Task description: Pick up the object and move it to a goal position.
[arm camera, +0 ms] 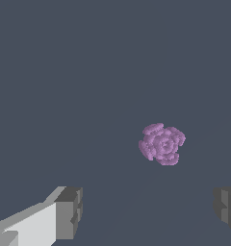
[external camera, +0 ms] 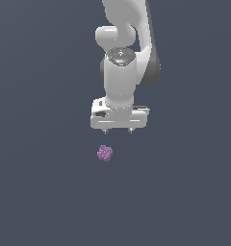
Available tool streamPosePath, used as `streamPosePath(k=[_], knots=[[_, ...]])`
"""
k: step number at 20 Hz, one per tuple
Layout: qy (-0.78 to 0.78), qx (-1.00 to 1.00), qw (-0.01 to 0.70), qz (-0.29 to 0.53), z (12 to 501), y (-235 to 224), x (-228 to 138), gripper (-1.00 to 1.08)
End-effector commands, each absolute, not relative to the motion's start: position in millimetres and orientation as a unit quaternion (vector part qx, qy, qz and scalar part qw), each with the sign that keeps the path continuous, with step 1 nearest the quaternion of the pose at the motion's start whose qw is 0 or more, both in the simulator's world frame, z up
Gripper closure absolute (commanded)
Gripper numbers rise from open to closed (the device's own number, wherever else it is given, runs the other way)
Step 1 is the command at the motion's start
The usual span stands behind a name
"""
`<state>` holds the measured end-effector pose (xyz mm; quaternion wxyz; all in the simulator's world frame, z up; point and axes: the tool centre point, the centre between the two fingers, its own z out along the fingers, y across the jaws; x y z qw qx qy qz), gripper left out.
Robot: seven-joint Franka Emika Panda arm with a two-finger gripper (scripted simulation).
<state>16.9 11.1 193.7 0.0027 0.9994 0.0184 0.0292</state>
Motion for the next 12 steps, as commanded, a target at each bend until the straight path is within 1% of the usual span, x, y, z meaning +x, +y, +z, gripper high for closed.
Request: streamPosePath(k=[1, 12], knots=[[0.018, 0.999, 0.003, 0.029, 193.7, 11.1, 16.9, -0.92], [0.03, 0.998, -0.013, 0.052, 215.9, 31.8, 25.2, -0.92]])
